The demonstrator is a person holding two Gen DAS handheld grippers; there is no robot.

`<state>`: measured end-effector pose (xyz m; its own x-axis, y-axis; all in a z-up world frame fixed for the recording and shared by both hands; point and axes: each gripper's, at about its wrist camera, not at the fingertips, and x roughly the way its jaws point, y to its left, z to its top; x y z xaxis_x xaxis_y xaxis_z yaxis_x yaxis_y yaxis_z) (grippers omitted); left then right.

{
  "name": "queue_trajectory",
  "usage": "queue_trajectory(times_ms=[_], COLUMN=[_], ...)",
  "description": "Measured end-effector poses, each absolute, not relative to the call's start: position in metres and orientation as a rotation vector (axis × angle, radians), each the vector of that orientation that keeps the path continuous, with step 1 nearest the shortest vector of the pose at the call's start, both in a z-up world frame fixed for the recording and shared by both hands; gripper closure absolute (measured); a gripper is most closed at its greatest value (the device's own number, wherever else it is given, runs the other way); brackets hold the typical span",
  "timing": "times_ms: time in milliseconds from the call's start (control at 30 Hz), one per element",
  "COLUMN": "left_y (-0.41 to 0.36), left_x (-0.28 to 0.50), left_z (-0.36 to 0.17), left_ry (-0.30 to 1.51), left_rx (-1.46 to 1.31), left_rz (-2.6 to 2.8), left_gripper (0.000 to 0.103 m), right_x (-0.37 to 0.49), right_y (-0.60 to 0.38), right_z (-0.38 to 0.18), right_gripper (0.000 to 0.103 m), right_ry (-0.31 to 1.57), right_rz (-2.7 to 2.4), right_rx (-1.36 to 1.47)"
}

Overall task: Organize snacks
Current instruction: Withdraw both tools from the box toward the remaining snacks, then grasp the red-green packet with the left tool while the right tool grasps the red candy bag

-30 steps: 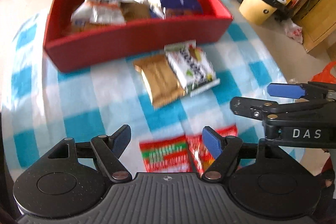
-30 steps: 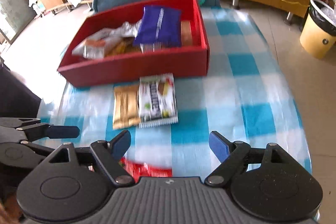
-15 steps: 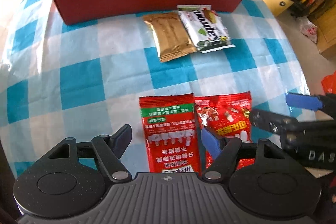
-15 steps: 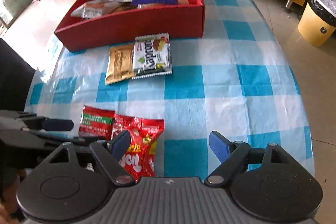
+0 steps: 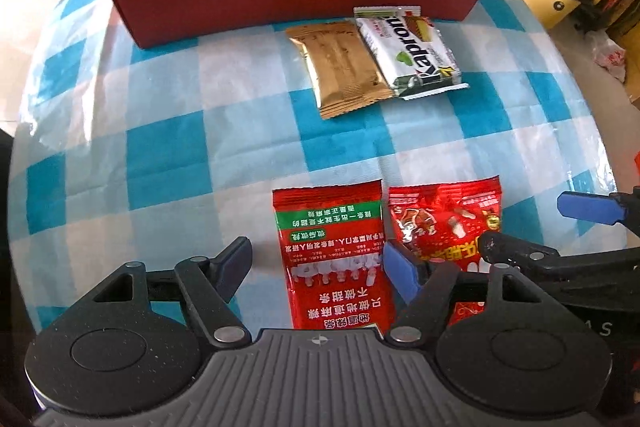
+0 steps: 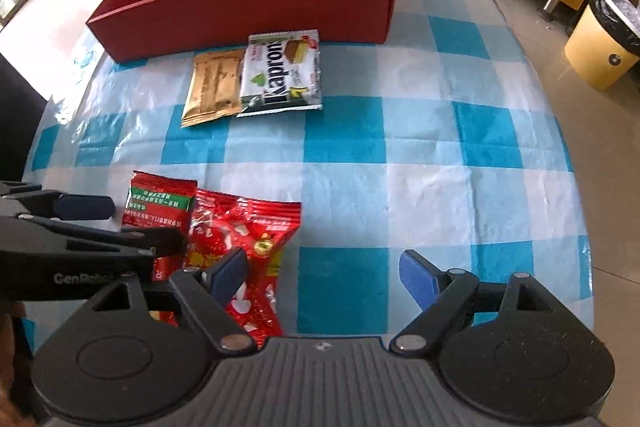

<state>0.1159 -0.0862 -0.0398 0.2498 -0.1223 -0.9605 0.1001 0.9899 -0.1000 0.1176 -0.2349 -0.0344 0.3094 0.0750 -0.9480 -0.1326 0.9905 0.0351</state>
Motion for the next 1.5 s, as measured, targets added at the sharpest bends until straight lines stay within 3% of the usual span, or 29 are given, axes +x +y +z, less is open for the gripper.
queue_trajectory(times_ms=[267,500,667,1267,1500], left_y=[-0.073,-0.036,-0.027,-0.04,-0.057], left_x=[0.114,0.106,0.099,0.098,0.096], left_z=[-0.041,-0.04,-0.035,-0.045,-0.049], left_ry=[1.314,1.325,1.301,1.313,1.306], left_rx=[-0.009,-0.217,-0.301,-0.239,-0.079], left_rz=[-0.106,-0.037,-0.018,0.02,0.028], left_gripper=[0.026,0.028,0.022,0.018,0.017], right_x=[0.12,0.123,0.126,0.121,0.124], right_y=[-0.224,-0.217,-0.206,-0.213,-0.221], right_z=[-0.04,-0.043,-0.051,-0.05,-0.048], right_gripper=[0.022,0.022,0.02,0.014,0.014], right_ry=[1.264,1.269,1.288,1.262,1.247], right_rz=[0.147,0.16,0.189,0.182,0.123], right_rx=[-0.076,-0.059,-0.036,-0.191,-0.154])
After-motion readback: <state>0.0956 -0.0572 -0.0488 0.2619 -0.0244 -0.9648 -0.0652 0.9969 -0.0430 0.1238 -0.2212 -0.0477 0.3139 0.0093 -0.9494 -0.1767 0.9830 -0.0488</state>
